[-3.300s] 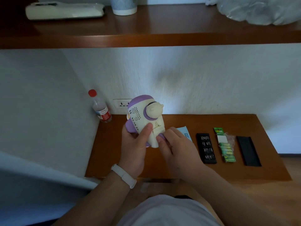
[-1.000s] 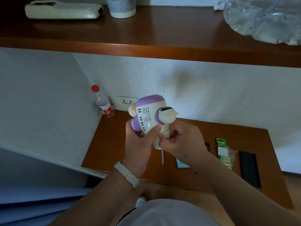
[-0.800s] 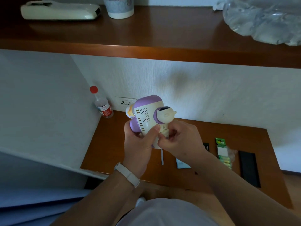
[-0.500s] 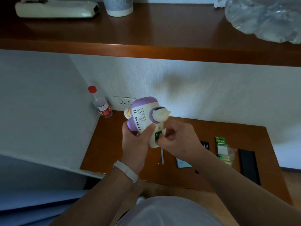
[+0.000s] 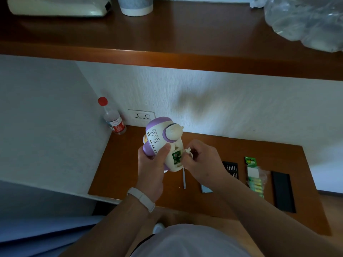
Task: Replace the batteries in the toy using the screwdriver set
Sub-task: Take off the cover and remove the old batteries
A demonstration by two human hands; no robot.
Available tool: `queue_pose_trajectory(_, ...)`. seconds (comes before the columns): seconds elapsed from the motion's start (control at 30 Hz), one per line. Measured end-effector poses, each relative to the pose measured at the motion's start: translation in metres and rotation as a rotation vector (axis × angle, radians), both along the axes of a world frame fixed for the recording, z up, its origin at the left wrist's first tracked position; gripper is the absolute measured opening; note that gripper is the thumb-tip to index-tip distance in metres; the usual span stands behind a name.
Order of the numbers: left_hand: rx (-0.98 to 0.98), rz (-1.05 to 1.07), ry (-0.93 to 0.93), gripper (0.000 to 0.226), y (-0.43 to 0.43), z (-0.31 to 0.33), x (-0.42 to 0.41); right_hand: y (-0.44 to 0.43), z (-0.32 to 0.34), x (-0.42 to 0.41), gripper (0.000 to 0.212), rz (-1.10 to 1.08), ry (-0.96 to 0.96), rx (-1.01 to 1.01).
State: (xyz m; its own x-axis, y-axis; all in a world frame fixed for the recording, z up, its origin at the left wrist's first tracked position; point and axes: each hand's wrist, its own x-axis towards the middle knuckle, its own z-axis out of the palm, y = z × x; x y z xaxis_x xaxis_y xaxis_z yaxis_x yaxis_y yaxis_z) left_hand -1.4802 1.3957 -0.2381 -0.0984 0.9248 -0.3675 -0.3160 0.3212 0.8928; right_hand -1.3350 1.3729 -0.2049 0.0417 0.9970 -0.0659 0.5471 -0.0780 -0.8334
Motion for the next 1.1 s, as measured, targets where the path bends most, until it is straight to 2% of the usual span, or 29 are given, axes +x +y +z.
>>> queue_pose_trajectory(0.1, -0.016, -0.059, -0.046, 0.081, 0.005, -0.006, -0.005, 0.000, -0.002, 0.003, 0.016, -0.033, 0.070, -0.015)
queue_pose_trajectory(0.23, -0.025, -0.102, -0.051, 0.087, 0.006, -0.013, -0.008, -0.001, -0.009, 0.007, 0.011, -0.055, 0.130, -0.041)
queue_pose_trajectory(0.63, -0.053, -0.278, -0.062, 0.048, 0.007, -0.038, -0.040, -0.005, -0.061, 0.016, 0.017, -0.128, 0.137, -0.239)
queue_pose_trajectory(0.8, -0.105, -0.260, -0.028, 0.051, 0.002, -0.051, -0.068, -0.002, -0.095, 0.008, 0.018, -0.112, 0.074, -0.306)
queue_pose_trajectory(1.1, -0.171, -0.253, -0.034, 0.047, -0.005, -0.081, -0.112, 0.018, -0.161, -0.020, 0.025, 0.042, -0.072, -0.415)
